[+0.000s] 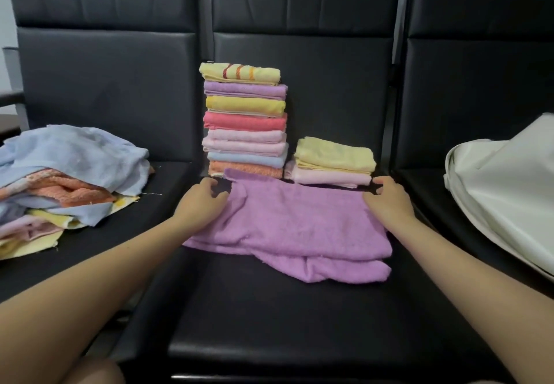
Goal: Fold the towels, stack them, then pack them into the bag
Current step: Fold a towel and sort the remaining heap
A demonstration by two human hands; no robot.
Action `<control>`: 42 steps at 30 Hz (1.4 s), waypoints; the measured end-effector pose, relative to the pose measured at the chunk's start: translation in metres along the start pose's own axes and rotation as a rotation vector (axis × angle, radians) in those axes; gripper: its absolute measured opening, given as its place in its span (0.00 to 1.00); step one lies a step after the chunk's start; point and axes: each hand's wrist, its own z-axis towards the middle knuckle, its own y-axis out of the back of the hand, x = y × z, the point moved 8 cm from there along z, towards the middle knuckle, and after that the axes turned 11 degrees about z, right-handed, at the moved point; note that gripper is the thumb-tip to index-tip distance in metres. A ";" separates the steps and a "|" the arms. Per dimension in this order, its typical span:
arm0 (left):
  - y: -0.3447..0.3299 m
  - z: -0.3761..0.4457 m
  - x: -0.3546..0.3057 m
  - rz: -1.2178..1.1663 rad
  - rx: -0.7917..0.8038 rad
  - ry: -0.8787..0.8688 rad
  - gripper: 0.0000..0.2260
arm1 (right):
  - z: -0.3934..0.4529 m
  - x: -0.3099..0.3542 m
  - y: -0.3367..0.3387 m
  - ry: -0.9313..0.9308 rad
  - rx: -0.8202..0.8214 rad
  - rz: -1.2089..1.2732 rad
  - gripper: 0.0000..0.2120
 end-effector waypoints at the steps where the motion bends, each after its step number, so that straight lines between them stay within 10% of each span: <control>1: 0.002 -0.006 0.001 0.028 0.008 -0.002 0.22 | -0.007 0.006 0.004 0.052 -0.002 0.024 0.16; 6: 0.016 -0.036 0.005 0.050 0.122 -0.018 0.26 | -0.075 0.064 0.010 0.356 0.136 0.142 0.12; 11: 0.020 -0.064 0.016 0.145 0.302 -0.057 0.22 | -0.160 0.092 -0.036 0.642 0.648 -0.352 0.15; 16: 0.032 -0.078 0.007 0.137 0.300 -0.221 0.18 | -0.153 0.092 -0.034 0.731 0.528 -0.509 0.13; 23: 0.053 -0.061 0.004 -0.991 0.109 0.270 0.12 | -0.096 0.108 0.032 0.488 0.079 0.277 0.06; 29: 0.047 -0.041 -0.006 -1.443 0.100 0.463 0.13 | -0.087 0.119 0.043 0.102 0.140 0.812 0.11; 33: 0.015 -0.046 -0.017 -1.254 0.251 0.400 0.12 | -0.064 0.021 0.025 -0.460 -0.266 0.164 0.18; 35: -0.001 -0.055 -0.023 -1.175 0.341 0.413 0.12 | -0.079 0.027 -0.029 -0.434 0.289 0.166 0.14; 38: -0.010 -0.056 -0.014 -0.881 0.302 0.412 0.10 | -0.086 0.049 -0.011 -0.259 -0.034 0.217 0.20; 42: -0.005 -0.064 -0.011 -0.634 0.312 0.311 0.14 | -0.127 0.071 -0.042 -0.059 0.701 0.122 0.26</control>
